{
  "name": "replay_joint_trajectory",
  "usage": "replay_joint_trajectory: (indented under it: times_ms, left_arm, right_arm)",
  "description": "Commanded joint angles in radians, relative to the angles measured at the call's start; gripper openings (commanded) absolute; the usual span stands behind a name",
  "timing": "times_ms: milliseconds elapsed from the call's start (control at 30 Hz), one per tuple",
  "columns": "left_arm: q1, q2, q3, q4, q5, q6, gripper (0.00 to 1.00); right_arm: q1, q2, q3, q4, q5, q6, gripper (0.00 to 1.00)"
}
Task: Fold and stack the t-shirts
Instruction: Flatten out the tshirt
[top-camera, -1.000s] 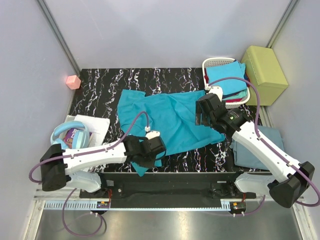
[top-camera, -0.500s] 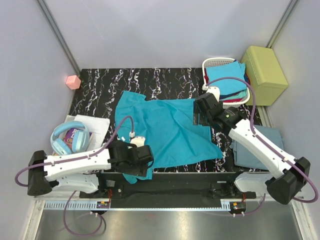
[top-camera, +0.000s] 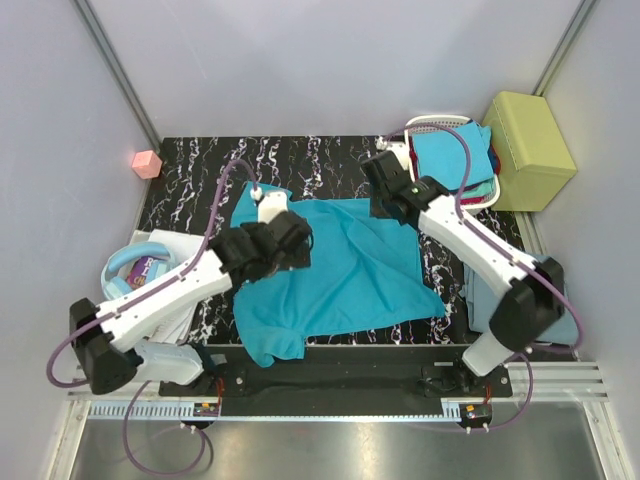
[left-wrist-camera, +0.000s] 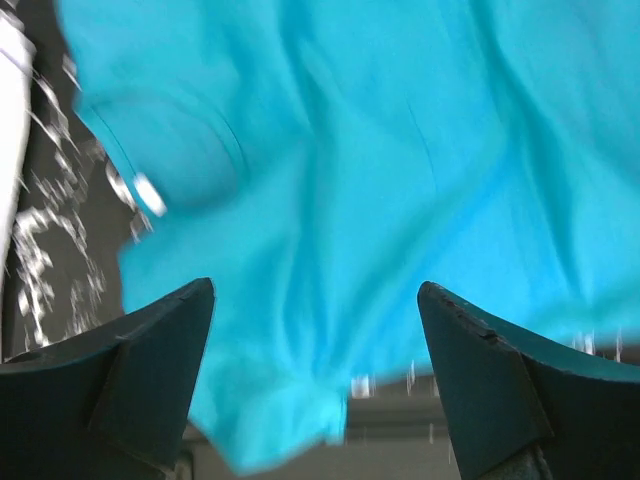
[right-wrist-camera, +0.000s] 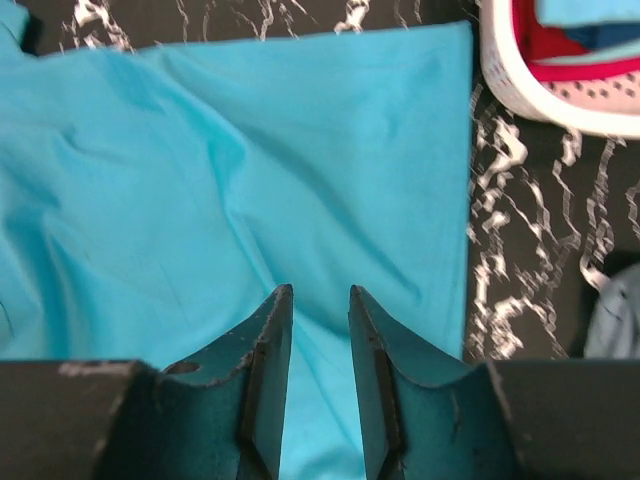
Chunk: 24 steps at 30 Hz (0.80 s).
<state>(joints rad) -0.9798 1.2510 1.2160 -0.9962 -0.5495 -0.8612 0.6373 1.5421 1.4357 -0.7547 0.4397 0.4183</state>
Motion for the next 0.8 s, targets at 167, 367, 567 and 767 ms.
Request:
replay_joint_trajectory:
  times_ms: [167, 367, 567, 767]
  left_arm:
    - [0.282, 0.221, 0.138, 0.254, 0.085, 0.303, 0.87]
    - [0.408, 0.392, 0.143, 0.369, 0.24, 0.315, 0.87]
    - [0.464, 0.57, 0.204, 0.399, 0.292, 0.327, 0.84]
    - [0.487, 0.676, 0.283, 0.407, 0.339, 0.36, 0.74]
  right_arm:
    - [-0.137, 0.309, 0.236, 0.048, -0.107, 0.045, 0.23]
    - [-0.162, 0.472, 0.318, 0.051, -0.144, 0.054, 0.29]
    - [-0.166, 0.57, 0.341, 0.046, -0.162, 0.054, 0.35]
    - [-0.183, 0.61, 0.353, 0.045, -0.173, 0.042, 0.35]
